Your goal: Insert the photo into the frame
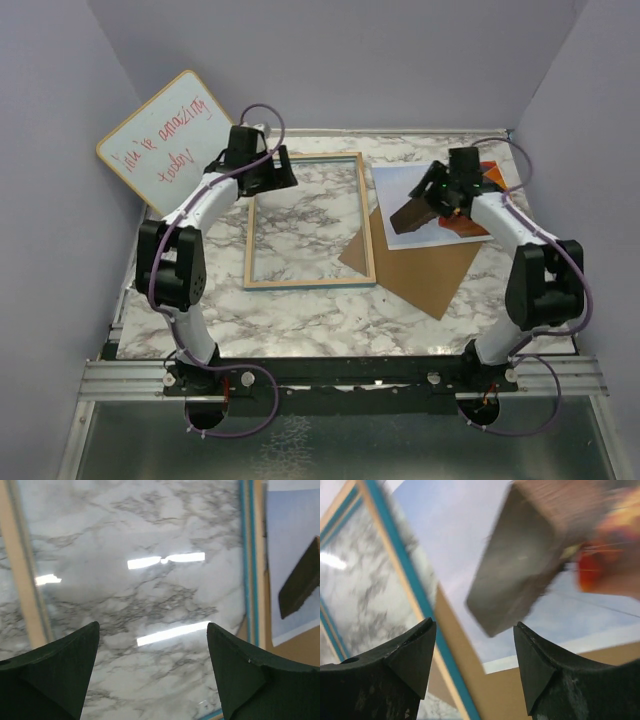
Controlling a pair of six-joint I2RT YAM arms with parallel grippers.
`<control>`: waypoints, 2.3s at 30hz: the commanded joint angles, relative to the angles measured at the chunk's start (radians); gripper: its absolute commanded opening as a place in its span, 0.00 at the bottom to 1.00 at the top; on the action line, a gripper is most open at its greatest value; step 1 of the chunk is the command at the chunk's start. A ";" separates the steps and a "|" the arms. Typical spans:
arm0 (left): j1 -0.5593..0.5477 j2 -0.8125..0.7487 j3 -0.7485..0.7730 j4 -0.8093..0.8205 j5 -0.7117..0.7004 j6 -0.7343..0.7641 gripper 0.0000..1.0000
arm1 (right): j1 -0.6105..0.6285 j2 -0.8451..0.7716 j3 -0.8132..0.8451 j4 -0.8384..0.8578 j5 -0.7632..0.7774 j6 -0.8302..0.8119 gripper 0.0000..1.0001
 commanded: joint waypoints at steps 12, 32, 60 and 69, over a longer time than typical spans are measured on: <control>-0.454 0.267 0.294 0.304 0.203 -0.189 0.81 | -0.474 -0.170 -0.256 -0.032 0.310 0.196 0.76; -0.535 0.734 0.661 0.403 0.240 -0.370 0.65 | -0.639 0.067 -0.422 0.530 -0.143 0.138 0.74; -0.536 0.845 0.771 -0.052 0.111 -0.180 0.60 | -0.641 0.002 -0.500 0.837 -0.189 0.025 0.68; -0.537 0.849 0.762 -0.057 0.141 -0.170 0.59 | -0.640 0.092 -0.492 1.010 -0.421 0.128 0.67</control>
